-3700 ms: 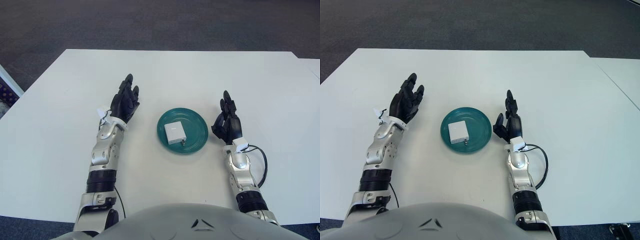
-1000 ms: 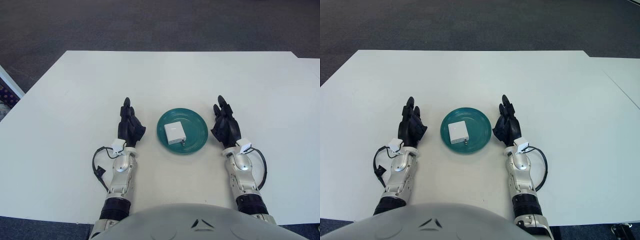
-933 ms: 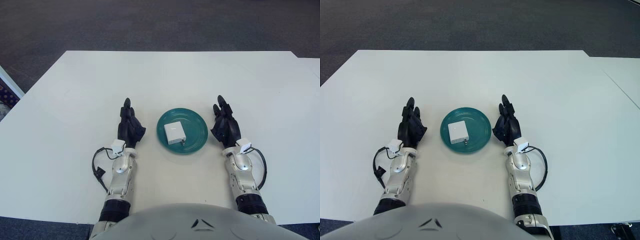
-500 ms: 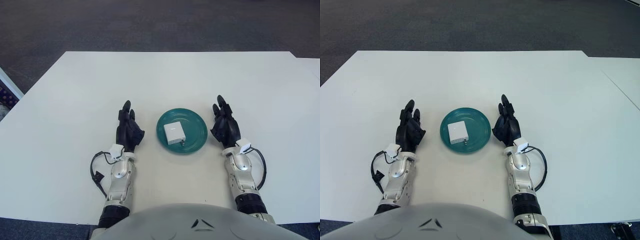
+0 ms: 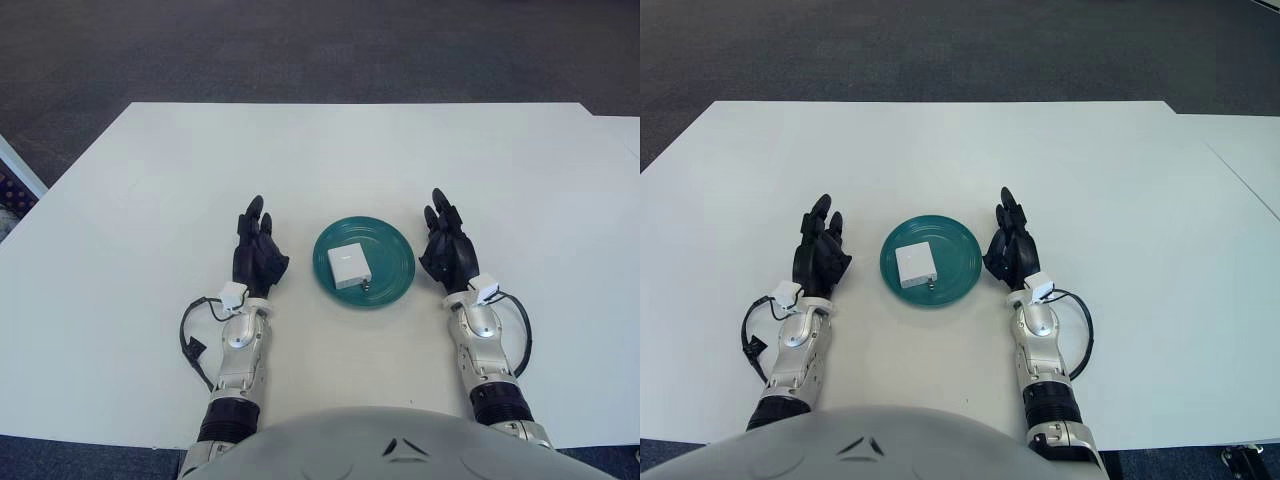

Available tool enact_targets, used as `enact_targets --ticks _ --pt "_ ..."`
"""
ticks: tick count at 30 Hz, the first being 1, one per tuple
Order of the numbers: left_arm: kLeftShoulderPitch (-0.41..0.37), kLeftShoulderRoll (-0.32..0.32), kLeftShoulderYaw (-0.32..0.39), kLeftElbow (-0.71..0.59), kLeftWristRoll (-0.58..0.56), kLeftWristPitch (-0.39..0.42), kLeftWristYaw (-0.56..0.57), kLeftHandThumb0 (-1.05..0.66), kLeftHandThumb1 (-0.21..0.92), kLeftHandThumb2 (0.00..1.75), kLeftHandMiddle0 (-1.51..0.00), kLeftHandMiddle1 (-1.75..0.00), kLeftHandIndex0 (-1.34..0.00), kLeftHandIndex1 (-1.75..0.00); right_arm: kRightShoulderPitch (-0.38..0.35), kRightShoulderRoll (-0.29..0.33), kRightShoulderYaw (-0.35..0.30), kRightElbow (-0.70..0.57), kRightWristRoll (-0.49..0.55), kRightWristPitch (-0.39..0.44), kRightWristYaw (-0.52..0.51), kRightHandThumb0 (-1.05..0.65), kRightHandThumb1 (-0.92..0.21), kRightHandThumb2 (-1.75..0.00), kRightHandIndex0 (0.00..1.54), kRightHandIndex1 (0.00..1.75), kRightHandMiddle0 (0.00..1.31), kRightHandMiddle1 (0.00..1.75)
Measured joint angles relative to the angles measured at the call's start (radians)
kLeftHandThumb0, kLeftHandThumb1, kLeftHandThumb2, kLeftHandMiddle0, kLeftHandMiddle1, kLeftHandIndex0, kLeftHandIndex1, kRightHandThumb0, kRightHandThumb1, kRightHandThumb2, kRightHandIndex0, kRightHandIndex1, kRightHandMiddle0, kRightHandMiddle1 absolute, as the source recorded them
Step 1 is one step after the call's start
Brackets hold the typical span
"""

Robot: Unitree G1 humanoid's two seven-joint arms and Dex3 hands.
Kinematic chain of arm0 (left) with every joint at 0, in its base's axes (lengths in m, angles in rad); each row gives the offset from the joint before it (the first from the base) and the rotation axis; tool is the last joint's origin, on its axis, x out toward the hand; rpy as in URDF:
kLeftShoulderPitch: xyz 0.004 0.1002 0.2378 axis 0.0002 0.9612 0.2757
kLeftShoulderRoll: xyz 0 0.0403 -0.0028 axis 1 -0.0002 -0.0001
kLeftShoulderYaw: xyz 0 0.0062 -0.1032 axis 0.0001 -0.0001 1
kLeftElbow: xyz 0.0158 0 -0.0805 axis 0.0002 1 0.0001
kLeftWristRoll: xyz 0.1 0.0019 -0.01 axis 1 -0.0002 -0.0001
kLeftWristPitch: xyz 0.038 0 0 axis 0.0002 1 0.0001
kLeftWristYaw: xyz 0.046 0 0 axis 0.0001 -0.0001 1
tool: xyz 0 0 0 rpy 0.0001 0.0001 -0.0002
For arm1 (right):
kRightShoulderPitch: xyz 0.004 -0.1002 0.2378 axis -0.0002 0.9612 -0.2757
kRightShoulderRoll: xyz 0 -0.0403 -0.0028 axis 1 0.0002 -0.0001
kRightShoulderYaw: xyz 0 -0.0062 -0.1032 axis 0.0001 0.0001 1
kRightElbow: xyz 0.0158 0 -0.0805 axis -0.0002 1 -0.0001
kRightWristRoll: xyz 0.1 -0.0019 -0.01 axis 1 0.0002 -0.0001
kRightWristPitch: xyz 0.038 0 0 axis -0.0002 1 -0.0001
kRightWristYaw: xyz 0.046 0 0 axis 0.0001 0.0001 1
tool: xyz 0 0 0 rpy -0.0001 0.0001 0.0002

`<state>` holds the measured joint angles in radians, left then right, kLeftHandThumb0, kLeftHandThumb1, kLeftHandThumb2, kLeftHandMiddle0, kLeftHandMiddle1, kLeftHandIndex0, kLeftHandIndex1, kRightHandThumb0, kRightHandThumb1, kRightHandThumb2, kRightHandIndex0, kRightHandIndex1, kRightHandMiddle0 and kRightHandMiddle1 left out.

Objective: Put the charger into the plate.

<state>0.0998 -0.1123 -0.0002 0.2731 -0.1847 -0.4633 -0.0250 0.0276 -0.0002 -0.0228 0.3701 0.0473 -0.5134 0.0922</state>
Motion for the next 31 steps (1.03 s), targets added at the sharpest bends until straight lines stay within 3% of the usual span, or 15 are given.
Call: enact_targets --ticks 12,20,31 --pt "-0.010 -0.003 0.021 0.004 -0.079 0.033 -0.113 -1.01 0.92 0.91 -0.26 0.00 0.00 -0.48 0.002 0.016 -0.018 -0.013 0.039 0.016 0.006 -0.90 -0.92 -1.04 0.00 0.00 0.00 0.13" --pt "-0.008 -0.003 0.022 -0.002 -0.078 0.047 -0.128 -1.04 0.92 0.91 -0.20 0.00 0.00 -0.38 0.008 0.023 -0.016 -0.019 -0.011 0.011 -0.057 -0.91 -0.92 -1.05 0.00 0.00 0.00 0.18" --pt "-0.007 -0.004 0.017 -0.002 -0.072 0.013 -0.130 -1.05 0.92 0.92 -0.03 0.00 0.00 -0.07 0.026 0.034 -0.012 -0.046 -0.039 0.026 -0.109 -0.92 -0.92 -1.06 0.00 0.00 0.00 0.21"
